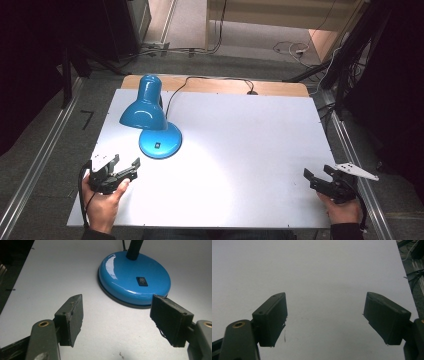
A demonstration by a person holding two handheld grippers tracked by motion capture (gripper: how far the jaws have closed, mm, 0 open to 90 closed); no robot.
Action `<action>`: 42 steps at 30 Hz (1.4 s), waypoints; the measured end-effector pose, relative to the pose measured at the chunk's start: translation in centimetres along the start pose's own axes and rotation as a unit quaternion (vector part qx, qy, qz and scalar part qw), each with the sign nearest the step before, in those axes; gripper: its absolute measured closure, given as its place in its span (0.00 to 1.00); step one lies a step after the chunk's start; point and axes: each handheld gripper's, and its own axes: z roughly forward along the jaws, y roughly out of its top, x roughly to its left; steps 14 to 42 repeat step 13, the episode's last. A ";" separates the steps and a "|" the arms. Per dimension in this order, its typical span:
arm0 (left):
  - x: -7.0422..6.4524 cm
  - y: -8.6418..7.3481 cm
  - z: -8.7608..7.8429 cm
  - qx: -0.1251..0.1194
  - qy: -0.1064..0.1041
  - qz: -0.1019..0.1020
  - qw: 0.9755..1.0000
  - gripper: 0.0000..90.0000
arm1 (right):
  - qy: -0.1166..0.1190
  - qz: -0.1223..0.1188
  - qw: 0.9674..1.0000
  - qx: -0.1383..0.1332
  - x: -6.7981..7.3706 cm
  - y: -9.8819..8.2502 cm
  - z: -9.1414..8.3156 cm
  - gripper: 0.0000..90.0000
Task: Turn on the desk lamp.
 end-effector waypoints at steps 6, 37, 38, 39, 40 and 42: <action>0.9 -0.3 -0.3 0.007 0.011 -0.014 1.000 0.30 | 0.000 0.001 1.000 0.000 0.0 0.0 0.0 0.19; 1.8 -0.9 0.8 0.041 0.044 -0.021 0.998 0.26 | 0.000 0.001 1.000 -0.001 0.0 0.0 0.0 0.19; 1.8 -0.9 0.8 0.041 0.044 -0.021 0.998 0.26 | 0.000 0.001 1.000 -0.001 0.0 0.0 0.0 0.19; 1.8 -0.9 0.8 0.041 0.044 -0.021 0.998 0.26 | 0.000 0.001 1.000 -0.001 0.0 0.0 0.0 0.19; 1.8 -0.9 0.8 0.041 0.044 -0.021 0.998 0.26 | 0.000 0.001 1.000 -0.001 0.0 0.0 0.0 0.19; 1.8 -0.9 0.8 0.041 0.044 -0.021 0.998 0.26 | 0.000 0.001 1.000 -0.001 0.0 0.0 0.0 0.19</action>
